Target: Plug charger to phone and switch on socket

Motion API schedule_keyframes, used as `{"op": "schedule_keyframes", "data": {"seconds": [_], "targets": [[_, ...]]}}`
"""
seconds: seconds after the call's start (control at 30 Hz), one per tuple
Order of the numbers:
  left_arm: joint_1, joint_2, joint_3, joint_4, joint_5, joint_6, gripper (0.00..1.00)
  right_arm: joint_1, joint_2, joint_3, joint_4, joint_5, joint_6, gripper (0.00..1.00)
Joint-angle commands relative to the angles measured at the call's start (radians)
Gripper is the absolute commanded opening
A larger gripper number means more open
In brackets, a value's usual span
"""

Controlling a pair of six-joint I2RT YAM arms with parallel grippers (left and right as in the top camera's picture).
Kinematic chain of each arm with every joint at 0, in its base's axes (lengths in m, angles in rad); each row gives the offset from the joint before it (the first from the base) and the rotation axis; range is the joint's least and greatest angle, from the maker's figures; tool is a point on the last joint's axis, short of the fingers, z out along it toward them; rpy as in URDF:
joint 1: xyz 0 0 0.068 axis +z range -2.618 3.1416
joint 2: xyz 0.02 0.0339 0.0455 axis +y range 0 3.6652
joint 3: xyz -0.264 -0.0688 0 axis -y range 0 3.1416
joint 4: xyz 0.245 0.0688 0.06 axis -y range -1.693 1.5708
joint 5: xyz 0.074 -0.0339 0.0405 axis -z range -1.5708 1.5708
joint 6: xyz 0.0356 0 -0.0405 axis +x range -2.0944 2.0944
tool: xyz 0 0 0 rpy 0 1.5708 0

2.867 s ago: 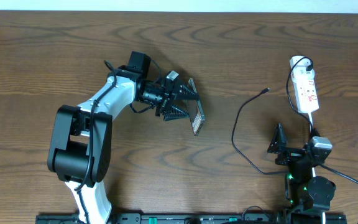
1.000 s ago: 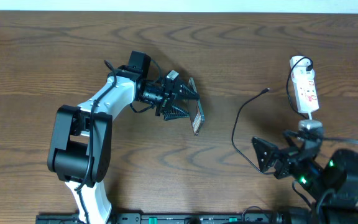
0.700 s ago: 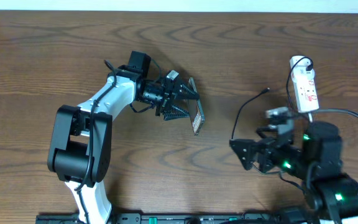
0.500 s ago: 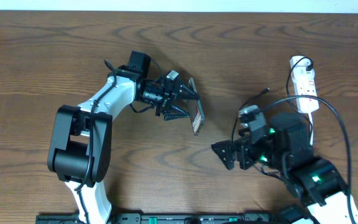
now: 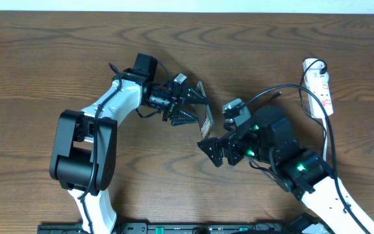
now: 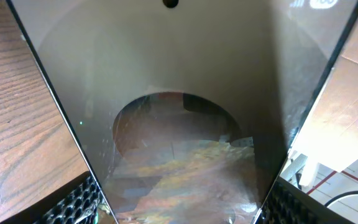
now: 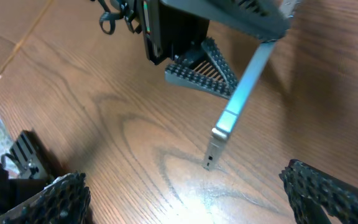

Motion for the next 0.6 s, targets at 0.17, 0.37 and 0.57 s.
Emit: {"op": "schedule_keyframes", "data": {"seconds": [0.17,0.37,0.57], "targets": [[0.002,0.001,-0.005,0.002,0.043,-0.002,0.58,0.103,0.099,0.015,0.073,0.248,-0.012,0.99],[0.002,0.001,-0.005,0.002,0.043,-0.002,0.58,0.170,0.150,0.015,0.114,0.509,0.103,0.99],[0.002,0.001,-0.005,0.001,0.043,-0.002,0.58,0.234,0.169,0.015,0.148,0.608,0.171,0.98]]}}
